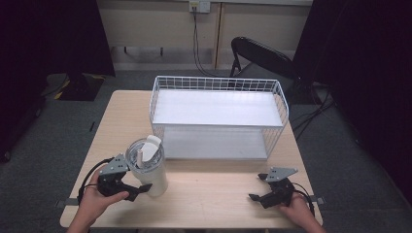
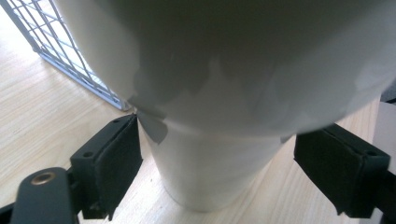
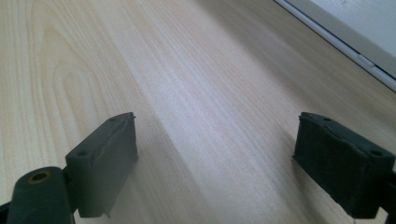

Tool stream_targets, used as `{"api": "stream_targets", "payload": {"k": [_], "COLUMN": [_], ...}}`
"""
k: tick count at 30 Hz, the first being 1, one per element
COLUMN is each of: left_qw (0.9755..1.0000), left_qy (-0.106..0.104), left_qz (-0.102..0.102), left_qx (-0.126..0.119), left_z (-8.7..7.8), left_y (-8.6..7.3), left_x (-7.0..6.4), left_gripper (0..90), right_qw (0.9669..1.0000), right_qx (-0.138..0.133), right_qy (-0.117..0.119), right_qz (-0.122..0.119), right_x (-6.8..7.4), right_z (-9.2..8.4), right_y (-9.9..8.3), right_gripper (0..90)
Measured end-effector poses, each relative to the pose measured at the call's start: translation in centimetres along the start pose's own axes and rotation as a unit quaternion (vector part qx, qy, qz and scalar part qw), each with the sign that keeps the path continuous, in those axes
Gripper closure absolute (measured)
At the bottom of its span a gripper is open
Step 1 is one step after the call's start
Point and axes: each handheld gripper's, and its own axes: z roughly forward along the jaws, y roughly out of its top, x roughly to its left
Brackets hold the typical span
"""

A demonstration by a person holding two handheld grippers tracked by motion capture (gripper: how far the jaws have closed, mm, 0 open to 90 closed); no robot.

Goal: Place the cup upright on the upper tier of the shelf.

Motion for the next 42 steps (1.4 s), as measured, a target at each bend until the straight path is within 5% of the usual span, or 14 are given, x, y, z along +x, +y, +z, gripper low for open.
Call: {"api": "stream_targets", "payload": {"k": [18, 31, 42], "left_qw": [0.9968, 0.9900, 0.9868], "left_qy": [0.008, 0.016, 0.044], "left_qz": [-0.008, -0.022, -0.015], "left_qx": [-0.080, -0.138, -0.155], "left_z": [1.1, 2.5, 2.9], "left_y": [-0.7, -1.1, -1.3], "left_x": [-0.2, -0.5, -1.1], "left_gripper": [8.4, 6.3, 8.5], "right_qw": [1.0000, 1.0000, 1.0000], "right_qx": [0.000, 0.000, 0.000], "right_qy": [0.000, 0.000, 0.000], "right_qz": [0.000, 0.000, 0.000], "right_x": [0.0, 0.0, 0.0], "right_z": [0.0, 0.0, 0.0], "right_y": [0.0, 0.0, 0.0], "right_gripper": [12.7, 12.6, 12.7]}}
